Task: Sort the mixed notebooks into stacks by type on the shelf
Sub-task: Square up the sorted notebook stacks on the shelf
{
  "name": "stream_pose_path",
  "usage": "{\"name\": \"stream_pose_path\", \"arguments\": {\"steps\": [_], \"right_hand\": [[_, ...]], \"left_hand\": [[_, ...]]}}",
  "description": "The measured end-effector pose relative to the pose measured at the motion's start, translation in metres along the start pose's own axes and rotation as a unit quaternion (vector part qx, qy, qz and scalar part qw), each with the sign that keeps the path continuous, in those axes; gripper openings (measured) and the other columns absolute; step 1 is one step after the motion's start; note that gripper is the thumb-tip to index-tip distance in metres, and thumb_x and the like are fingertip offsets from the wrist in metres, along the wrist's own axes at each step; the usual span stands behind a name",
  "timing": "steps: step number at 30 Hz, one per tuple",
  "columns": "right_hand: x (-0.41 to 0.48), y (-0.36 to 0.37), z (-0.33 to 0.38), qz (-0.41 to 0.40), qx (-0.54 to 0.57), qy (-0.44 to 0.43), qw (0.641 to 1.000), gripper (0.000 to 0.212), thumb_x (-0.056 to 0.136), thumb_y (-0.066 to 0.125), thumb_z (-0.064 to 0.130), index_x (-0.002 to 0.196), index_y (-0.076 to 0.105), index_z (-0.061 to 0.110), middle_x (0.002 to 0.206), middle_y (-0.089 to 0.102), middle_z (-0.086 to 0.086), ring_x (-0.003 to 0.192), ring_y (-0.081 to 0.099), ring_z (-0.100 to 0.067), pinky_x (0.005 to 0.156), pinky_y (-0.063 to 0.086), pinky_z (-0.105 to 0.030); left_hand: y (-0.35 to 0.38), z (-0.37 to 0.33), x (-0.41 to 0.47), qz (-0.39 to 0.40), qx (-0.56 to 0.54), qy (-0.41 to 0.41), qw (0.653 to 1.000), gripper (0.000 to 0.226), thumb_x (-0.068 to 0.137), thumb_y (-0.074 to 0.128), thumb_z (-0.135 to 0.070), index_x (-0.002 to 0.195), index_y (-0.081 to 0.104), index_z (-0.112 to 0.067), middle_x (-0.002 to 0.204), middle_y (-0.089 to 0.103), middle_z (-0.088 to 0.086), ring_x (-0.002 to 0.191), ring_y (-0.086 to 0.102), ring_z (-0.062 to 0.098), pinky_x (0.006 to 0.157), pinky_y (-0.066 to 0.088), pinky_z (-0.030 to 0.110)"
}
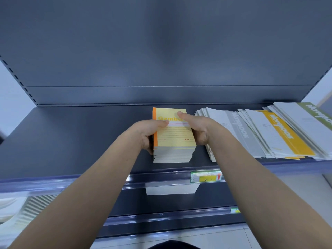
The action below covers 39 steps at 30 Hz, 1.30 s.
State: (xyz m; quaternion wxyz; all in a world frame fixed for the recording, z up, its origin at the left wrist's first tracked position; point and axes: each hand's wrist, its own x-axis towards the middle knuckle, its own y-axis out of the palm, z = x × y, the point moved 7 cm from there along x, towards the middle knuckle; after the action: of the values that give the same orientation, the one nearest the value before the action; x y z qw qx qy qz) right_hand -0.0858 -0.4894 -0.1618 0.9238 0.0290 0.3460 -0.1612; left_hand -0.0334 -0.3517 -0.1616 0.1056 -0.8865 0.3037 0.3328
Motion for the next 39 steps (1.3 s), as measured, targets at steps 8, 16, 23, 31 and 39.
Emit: {"name": "stream_pose_path", "arguments": {"steps": [8, 16, 23, 31, 39], "right_hand": [[-0.006, 0.003, -0.001, 0.041, 0.001, 0.006, 0.999, 0.056, 0.091, 0.048, 0.053, 0.126, 0.055, 0.011, 0.122, 0.063, -0.011, 0.112, 0.060, -0.029, 0.100, 0.042, -0.052], [-0.003, 0.004, -0.004, 0.041, -0.018, 0.008, 0.999, 0.057, 0.088, 0.051, 0.056, 0.125, 0.056, 0.013, 0.119, 0.065, -0.010, 0.110, 0.062, -0.027, 0.097, 0.045, -0.050], [-0.004, 0.005, -0.007, 0.002, -0.081, 0.003, 0.997, 0.044, 0.089, 0.055, 0.047, 0.113, 0.060, 0.011, 0.112, 0.068, -0.010, 0.103, 0.066, -0.026, 0.093, 0.049, -0.050], [-0.018, -0.002, -0.008, -0.076, -0.149, -0.059, 0.984, 0.044, 0.086, 0.054, 0.056, 0.087, 0.057, 0.012, 0.087, 0.067, -0.005, 0.080, 0.065, -0.021, 0.077, 0.055, -0.034], [-0.038, -0.013, 0.001, -0.204, -0.231, -0.204, 0.929, 0.051, 0.082, 0.057, 0.060, 0.089, 0.057, 0.009, 0.088, 0.063, -0.002, 0.084, 0.059, -0.018, 0.066, 0.042, -0.025]], "left_hand": [[0.003, -0.002, -0.006, 0.018, 0.006, -0.007, 1.000, 0.043, 0.088, 0.060, -0.039, 0.122, 0.055, -0.014, 0.113, 0.065, 0.012, 0.103, 0.060, 0.036, 0.098, 0.032, 0.066], [0.004, -0.004, -0.012, 0.000, 0.022, -0.001, 1.000, 0.034, 0.092, 0.058, -0.032, 0.120, 0.056, -0.014, 0.107, 0.066, 0.011, 0.097, 0.061, 0.033, 0.097, 0.034, 0.066], [0.004, -0.004, -0.015, -0.028, 0.035, 0.001, 0.999, 0.029, 0.094, 0.055, -0.020, 0.120, 0.054, -0.009, 0.109, 0.065, 0.014, 0.100, 0.061, 0.036, 0.092, 0.037, 0.069], [0.002, -0.006, -0.018, -0.044, 0.071, 0.052, 0.995, 0.026, 0.092, 0.059, -0.030, 0.109, 0.058, -0.010, 0.097, 0.066, 0.009, 0.088, 0.064, 0.029, 0.084, 0.050, 0.053], [-0.006, -0.019, -0.028, -0.114, 0.172, 0.246, 0.947, 0.084, 0.088, 0.058, -0.046, 0.147, 0.014, -0.006, 0.148, 0.030, 0.003, 0.131, 0.036, 0.019, 0.092, 0.032, 0.024]]}}
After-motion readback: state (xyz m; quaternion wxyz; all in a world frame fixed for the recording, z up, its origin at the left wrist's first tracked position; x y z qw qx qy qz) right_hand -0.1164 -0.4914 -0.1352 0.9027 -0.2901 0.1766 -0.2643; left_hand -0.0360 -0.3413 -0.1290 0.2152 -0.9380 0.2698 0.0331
